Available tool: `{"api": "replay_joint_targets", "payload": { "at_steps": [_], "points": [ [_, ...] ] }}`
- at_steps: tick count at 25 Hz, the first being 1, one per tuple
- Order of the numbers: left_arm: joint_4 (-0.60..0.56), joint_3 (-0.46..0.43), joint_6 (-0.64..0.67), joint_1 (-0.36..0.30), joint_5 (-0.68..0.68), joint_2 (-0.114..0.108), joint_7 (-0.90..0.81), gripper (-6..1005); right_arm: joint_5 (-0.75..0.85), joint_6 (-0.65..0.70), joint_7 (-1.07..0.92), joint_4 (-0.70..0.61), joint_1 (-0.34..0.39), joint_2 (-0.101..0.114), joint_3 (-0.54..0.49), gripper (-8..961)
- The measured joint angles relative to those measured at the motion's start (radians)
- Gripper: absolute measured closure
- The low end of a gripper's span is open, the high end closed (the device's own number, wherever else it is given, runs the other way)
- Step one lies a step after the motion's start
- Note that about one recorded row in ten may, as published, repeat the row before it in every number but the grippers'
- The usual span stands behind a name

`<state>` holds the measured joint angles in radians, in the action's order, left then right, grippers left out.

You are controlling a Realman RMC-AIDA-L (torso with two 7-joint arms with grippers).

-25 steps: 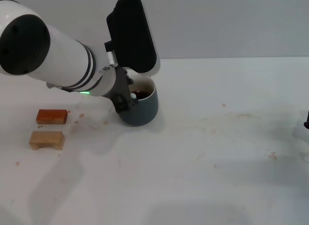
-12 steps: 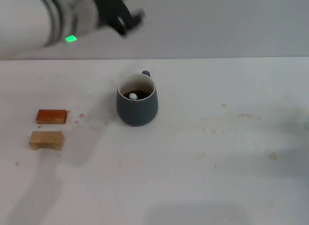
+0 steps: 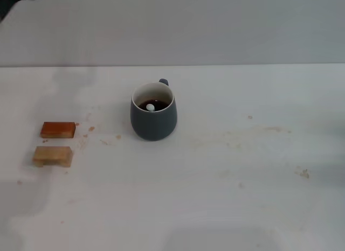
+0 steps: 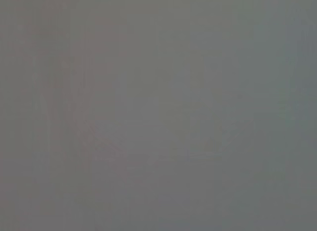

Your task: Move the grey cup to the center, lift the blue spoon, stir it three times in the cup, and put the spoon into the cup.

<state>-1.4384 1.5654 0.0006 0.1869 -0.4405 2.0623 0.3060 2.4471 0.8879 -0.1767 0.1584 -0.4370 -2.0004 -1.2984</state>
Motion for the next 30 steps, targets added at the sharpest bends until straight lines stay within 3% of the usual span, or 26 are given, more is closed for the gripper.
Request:
{"api": "replay_joint_targets", "payload": {
  "at_steps": [3, 7, 10, 18, 20, 22, 23, 24, 28, 30],
  "points": [
    [0.163, -0.016, 0.186, -0.025, -0.02, -0.003, -0.108, 482, -0.001, 0.037, 0.0, -0.023, 0.0, 0.009, -0.052, 920],
    [0.261, -0.033, 0.271, -0.025, -0.019, -0.005, -0.202, 484, -0.001, 0.108, 0.031, -0.038, 0.018, 0.013, -0.131, 920],
    [0.436, -0.048, 0.395, -0.003, -0.01, -0.011, -0.292, 484, -0.001, 0.132, 0.092, -0.023, 0.036, 0.008, -0.18, 919],
    [0.552, -0.053, 0.417, 0.017, -0.009, -0.024, -0.403, 486, -0.001, 0.144, 0.122, 0.04, 0.098, -0.007, -0.219, 919],
    [0.636, -0.039, 0.443, 0.038, -0.009, -0.055, -0.476, 486, -0.001, 0.141, 0.123, 0.048, 0.105, -0.01, -0.22, 920],
    [0.67, -0.034, 0.454, 0.047, -0.009, -0.065, -0.501, 486, 0.0, 0.142, 0.124, 0.055, 0.108, -0.015, -0.22, 920],
    [0.67, -0.034, 0.454, 0.047, -0.009, -0.065, -0.501, 486, 0.0, 0.142, 0.124, 0.055, 0.108, -0.015, -0.22, 920],
    [0.758, -0.031, 0.508, 0.069, -0.002, -0.068, -0.522, 486, 0.0, 0.144, 0.124, 0.055, 0.109, -0.017, -0.22, 920],
    [0.776, -0.033, 0.523, 0.073, 0.005, -0.064, -0.522, 486, 0.0, 0.149, 0.125, 0.062, 0.108, -0.019, -0.221, 919],
    [0.857, -0.053, 0.589, 0.105, 0.041, -0.047, -0.524, 485, 0.0, 0.149, 0.125, 0.064, 0.104, -0.017, -0.222, 919]
  ]
}}
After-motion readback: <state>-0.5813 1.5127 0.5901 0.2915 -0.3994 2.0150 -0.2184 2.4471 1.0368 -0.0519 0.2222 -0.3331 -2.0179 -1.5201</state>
